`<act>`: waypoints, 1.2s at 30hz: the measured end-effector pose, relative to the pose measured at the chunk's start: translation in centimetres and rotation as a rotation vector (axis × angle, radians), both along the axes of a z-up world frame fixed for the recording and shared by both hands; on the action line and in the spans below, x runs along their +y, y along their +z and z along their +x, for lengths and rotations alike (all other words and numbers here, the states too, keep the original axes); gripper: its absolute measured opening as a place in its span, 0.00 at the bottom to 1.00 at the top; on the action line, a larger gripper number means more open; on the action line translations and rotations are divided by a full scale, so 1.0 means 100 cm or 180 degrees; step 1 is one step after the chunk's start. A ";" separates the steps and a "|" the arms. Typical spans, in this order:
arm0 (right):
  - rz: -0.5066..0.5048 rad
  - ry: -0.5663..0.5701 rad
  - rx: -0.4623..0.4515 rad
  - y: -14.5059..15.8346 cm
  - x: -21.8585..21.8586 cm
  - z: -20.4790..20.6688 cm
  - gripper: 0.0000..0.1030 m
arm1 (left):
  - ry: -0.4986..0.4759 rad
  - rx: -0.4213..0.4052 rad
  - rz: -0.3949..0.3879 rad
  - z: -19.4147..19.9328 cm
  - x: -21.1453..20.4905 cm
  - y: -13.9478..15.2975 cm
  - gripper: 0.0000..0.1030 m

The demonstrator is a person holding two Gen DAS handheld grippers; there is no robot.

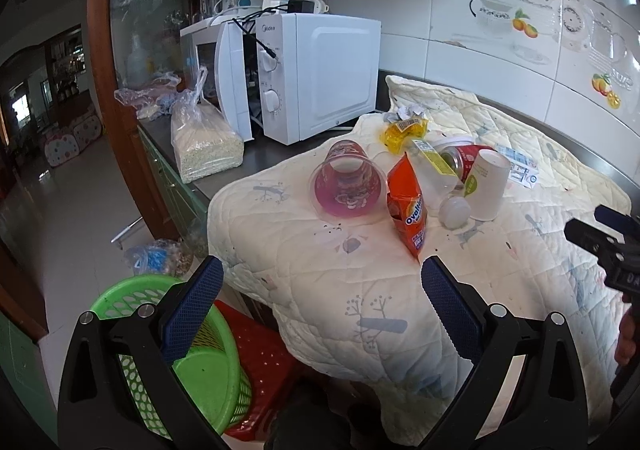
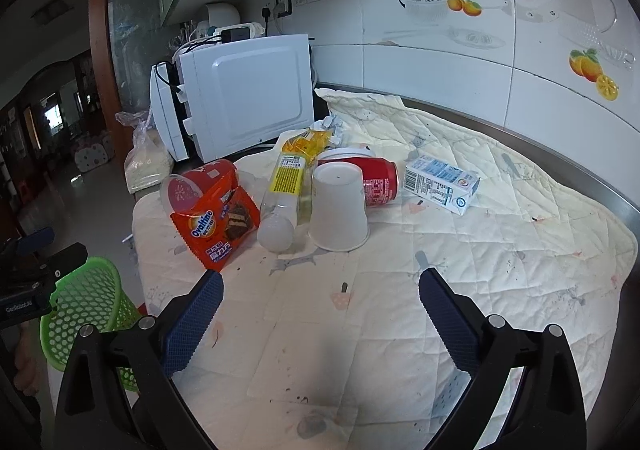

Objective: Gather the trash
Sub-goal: 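Grasp the orange Ovaltine bag with the left tool while the right tool grasps the white paper cup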

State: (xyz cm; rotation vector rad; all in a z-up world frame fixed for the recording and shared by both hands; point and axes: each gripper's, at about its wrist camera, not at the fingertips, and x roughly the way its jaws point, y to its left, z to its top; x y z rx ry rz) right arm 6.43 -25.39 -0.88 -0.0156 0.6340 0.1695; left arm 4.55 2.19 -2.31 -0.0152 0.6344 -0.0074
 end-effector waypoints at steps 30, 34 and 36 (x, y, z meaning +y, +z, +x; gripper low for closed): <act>0.0032 0.0124 0.0366 -0.040 -0.004 0.142 0.65 | -0.0542 0.0506 -0.0606 0.117 -0.053 -0.055 0.69; 0.0053 0.0142 0.0374 -0.043 -0.002 0.146 0.64 | -0.0521 0.0603 -0.0728 0.127 -0.052 -0.065 0.62; 0.0047 0.0151 0.0388 -0.045 -0.001 0.149 0.62 | -0.0513 0.0613 -0.0743 0.129 -0.052 -0.067 0.61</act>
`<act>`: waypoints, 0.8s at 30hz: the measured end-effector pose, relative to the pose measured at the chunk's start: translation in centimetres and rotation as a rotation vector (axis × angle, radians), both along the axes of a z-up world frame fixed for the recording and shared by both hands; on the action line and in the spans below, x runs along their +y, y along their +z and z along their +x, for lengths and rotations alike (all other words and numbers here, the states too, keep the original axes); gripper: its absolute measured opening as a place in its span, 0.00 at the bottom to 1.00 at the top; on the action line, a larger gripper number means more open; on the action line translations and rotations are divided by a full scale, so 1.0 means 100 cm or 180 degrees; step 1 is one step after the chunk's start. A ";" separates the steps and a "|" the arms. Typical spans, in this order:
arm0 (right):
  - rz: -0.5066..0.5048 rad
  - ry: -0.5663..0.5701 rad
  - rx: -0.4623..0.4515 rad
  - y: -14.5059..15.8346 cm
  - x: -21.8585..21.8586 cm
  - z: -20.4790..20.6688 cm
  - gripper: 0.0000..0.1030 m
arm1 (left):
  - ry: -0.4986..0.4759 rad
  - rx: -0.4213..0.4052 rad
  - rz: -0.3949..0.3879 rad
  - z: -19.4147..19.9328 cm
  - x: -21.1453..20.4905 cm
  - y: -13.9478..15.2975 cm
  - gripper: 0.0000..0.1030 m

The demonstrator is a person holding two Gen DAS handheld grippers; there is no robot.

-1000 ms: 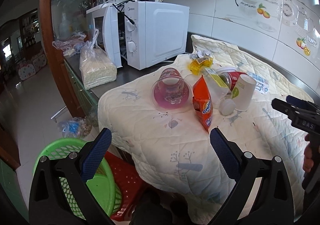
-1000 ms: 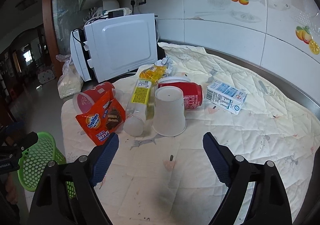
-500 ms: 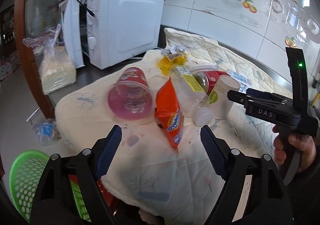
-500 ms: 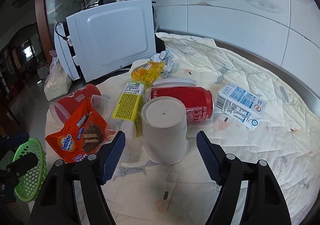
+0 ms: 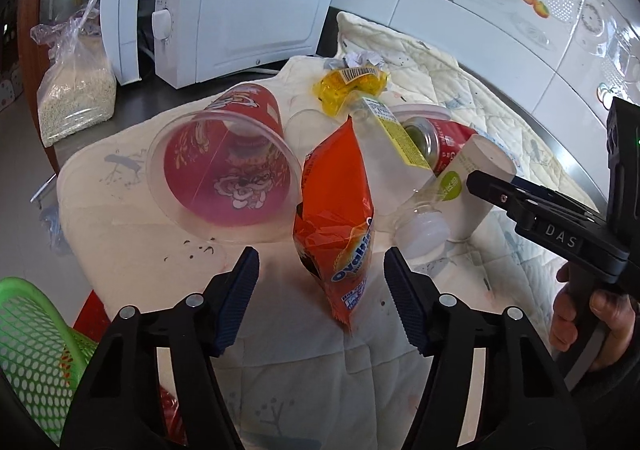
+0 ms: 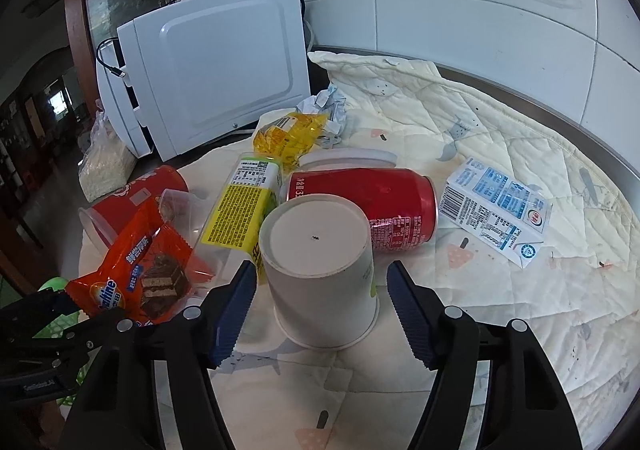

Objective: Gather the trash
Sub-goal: 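Grasp the orange Ovaltine bag with the left tool while the right tool grasps the white paper cup, then carry the bag and cup to the green basket and open both tools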

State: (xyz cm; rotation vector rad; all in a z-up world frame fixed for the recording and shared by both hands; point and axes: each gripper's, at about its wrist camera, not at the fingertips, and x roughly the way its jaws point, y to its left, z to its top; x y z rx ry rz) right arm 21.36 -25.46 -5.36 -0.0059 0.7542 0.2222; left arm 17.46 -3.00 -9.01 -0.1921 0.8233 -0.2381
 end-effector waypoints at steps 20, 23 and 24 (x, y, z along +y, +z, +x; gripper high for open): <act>0.0099 -0.0082 -0.0181 0.022 -0.009 -0.050 0.54 | -0.0132 -0.0176 -0.0256 -0.043 0.016 0.023 0.11; 0.0126 -0.0030 -0.0235 0.031 -0.003 -0.069 0.54 | -0.0090 -0.0260 -0.0270 -0.065 0.030 0.034 0.10; 0.0159 0.0001 -0.0258 0.034 -0.001 -0.076 0.54 | -0.0072 -0.0269 -0.0282 -0.072 0.035 0.037 0.10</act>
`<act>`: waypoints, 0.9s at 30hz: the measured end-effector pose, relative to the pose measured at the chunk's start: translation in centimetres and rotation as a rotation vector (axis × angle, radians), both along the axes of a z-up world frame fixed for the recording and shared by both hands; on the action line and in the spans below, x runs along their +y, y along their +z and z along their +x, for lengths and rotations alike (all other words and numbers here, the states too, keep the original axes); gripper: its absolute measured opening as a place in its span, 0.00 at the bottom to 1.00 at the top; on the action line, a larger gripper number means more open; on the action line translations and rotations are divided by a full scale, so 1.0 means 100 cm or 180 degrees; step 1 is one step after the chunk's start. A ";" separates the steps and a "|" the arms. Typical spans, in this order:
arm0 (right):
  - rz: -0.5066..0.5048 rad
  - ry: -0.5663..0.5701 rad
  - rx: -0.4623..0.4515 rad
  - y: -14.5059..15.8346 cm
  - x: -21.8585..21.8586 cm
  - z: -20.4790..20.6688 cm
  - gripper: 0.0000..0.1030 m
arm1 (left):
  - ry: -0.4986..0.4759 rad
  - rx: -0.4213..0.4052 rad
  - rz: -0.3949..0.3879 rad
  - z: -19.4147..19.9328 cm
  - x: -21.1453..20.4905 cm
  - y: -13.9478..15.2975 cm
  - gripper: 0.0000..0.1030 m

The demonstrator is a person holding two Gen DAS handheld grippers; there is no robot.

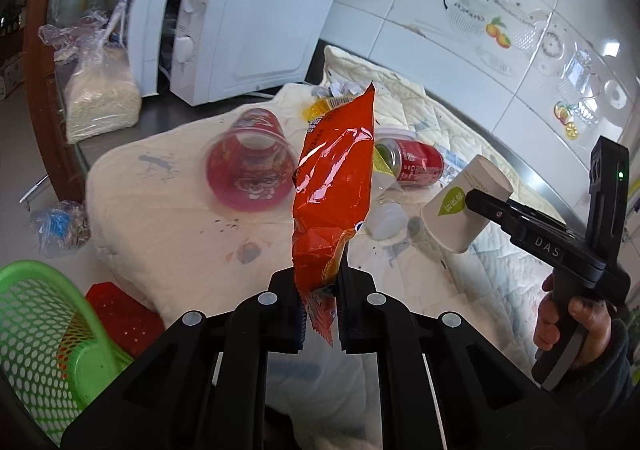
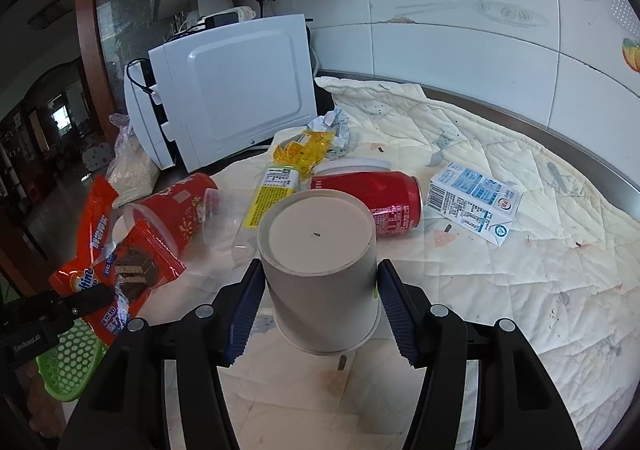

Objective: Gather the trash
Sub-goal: 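Carry the bag and cup to the green basket and open both tools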

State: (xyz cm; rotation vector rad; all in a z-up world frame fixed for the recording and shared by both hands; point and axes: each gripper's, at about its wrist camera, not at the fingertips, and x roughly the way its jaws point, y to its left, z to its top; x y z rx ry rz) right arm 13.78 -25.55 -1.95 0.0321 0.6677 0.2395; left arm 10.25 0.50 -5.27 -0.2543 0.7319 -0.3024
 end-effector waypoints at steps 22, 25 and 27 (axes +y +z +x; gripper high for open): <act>0.0284 0.1908 0.0169 -0.011 0.248 -0.093 0.54 | 0.1483 0.0301 0.0369 -0.135 0.204 -0.012 0.11; 0.0219 0.2093 0.0254 -0.024 0.279 -0.097 0.54 | 0.1589 0.0438 0.0389 -0.141 0.215 -0.025 0.12; 0.0171 0.2180 0.0293 -0.030 0.296 -0.101 0.54 | 0.1650 0.0504 0.0373 -0.147 0.224 -0.034 0.13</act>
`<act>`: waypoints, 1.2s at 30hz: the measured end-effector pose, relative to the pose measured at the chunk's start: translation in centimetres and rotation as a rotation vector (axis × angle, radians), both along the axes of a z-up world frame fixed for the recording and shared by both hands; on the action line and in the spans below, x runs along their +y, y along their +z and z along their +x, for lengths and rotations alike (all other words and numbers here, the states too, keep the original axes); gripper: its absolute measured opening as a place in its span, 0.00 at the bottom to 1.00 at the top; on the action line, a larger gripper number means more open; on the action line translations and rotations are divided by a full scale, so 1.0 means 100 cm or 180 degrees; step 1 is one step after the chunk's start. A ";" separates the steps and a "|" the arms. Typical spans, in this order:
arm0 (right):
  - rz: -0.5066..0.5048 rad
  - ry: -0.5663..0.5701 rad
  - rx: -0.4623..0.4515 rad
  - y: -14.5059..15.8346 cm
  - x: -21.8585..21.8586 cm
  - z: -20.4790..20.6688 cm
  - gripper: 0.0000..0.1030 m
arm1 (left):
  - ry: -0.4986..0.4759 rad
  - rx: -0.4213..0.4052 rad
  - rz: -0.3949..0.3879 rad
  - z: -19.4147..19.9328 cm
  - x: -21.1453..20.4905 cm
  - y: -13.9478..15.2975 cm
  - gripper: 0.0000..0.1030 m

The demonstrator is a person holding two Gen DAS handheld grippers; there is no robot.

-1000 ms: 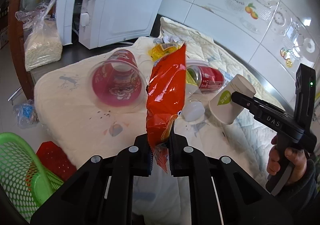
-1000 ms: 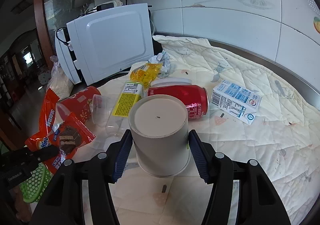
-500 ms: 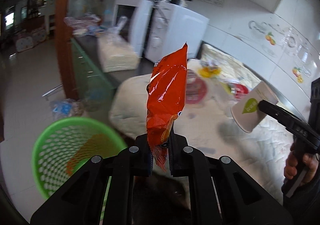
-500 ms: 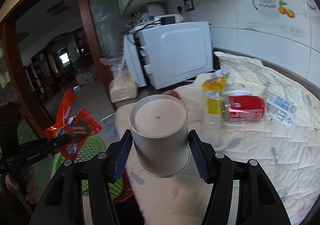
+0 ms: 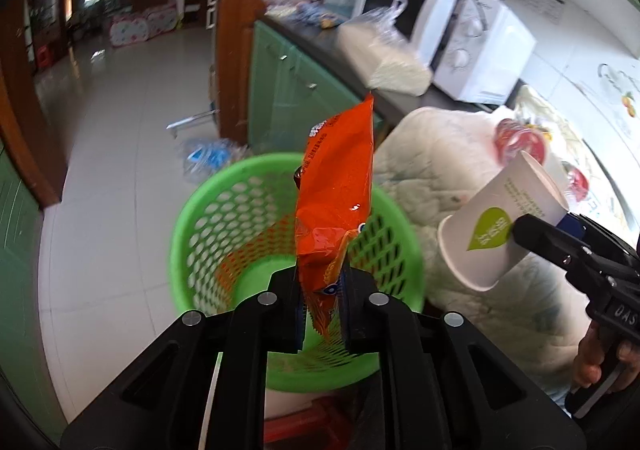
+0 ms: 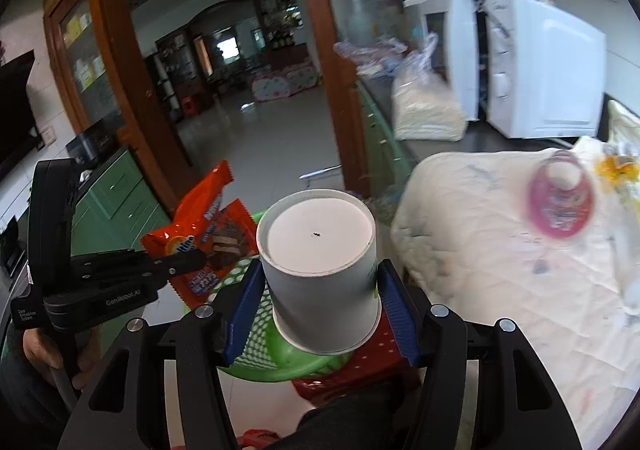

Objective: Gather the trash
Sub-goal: 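Carry the bag and cup to the green basket and open both tools, then return to the mat and grasp the red-and-pink plastic cup with the left tool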

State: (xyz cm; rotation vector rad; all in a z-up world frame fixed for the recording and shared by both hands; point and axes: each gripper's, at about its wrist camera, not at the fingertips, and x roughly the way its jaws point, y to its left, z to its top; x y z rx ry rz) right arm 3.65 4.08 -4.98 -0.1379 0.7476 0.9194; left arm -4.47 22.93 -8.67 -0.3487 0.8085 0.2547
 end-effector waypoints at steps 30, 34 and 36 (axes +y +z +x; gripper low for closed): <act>0.0063 -0.0187 0.0079 -0.005 -0.015 0.011 0.74 | 0.0094 0.0069 -0.0002 0.011 0.005 -0.011 0.68; 0.0066 -0.0464 -0.0005 0.007 -0.050 0.023 0.74 | 0.0001 0.0047 -0.0006 0.023 -0.009 -0.007 0.71; 0.0061 -0.0639 -0.0069 0.014 -0.071 0.030 0.74 | -0.0053 0.0032 -0.0005 0.030 -0.017 -0.004 0.71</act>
